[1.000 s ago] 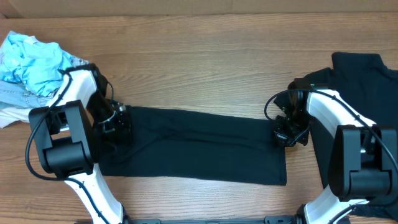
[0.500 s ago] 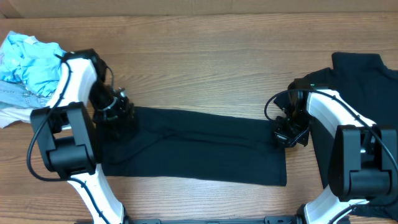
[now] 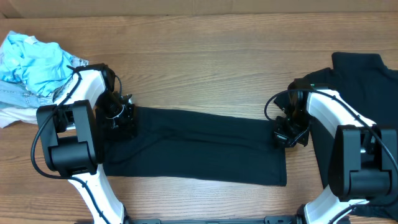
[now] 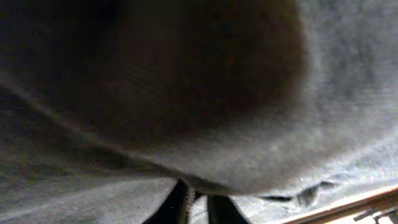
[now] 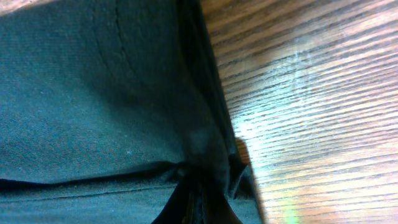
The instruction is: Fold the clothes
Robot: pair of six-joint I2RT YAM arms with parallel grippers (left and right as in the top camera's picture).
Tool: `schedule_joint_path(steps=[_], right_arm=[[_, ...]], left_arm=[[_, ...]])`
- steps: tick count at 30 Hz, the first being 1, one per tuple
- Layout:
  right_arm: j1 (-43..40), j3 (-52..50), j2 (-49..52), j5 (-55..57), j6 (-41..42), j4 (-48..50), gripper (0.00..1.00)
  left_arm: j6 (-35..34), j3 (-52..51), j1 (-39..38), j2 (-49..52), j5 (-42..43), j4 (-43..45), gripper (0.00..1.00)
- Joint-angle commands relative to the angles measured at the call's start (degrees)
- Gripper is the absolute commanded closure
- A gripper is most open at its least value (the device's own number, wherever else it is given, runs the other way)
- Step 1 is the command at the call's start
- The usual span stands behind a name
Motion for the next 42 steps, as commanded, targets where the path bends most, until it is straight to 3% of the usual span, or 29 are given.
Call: schedule_joint_path(steps=[1, 5, 10, 16, 22, 28, 32, 37, 42], right_arm=[[-0.4, -0.3, -0.9, 0.5, 0.2, 0.0, 0.96], [-0.4, -0.3, -0.9, 0.5, 0.2, 0.0, 0.96], [-0.4, -0.3, -0.9, 0.5, 0.2, 0.0, 0.96], [-0.4, -0.3, -0.9, 0.5, 0.2, 0.0, 0.96], [-0.4, -0.3, -0.9, 0.5, 0.2, 0.1, 0.96], [-0.4, -0.3, -0.9, 0.5, 0.2, 0.0, 0.96], [-0.4, -0.3, -0.9, 0.5, 0.2, 0.0, 0.96], [-0.4, -0.3, -0.9, 0.5, 0.0, 0.0, 0.96], [-0.4, -0.3, -0.9, 0.5, 0.0, 0.1, 0.96]], left_arm=[[3.1, -0.3, -0.4, -0.7, 4.9, -2.0, 0.94], [4.4, -0.3, -0.4, -0.8, 3.7, -3.4, 0.96], [4.3, -0.3, -0.4, -0.8, -1.6, 6.1, 0.96], [4.4, -0.3, -0.4, -0.7, 2.8, 11.8, 0.96], [5.0, -0.3, -2.5, -0.7, 10.4, 3.3, 0.96], [8.2, -1.6, -7.4, -0.7, 7.1, -8.5, 0.96], [3.6, -2.6, -8.1, -0.8, 3.4, -9.3, 0.96], [2.9, -0.1, -5.9, -0.8, 3.2, -6.2, 0.95], [10.5, 5.7, -5.2, -0.8, 9.4, -6.4, 0.81]])
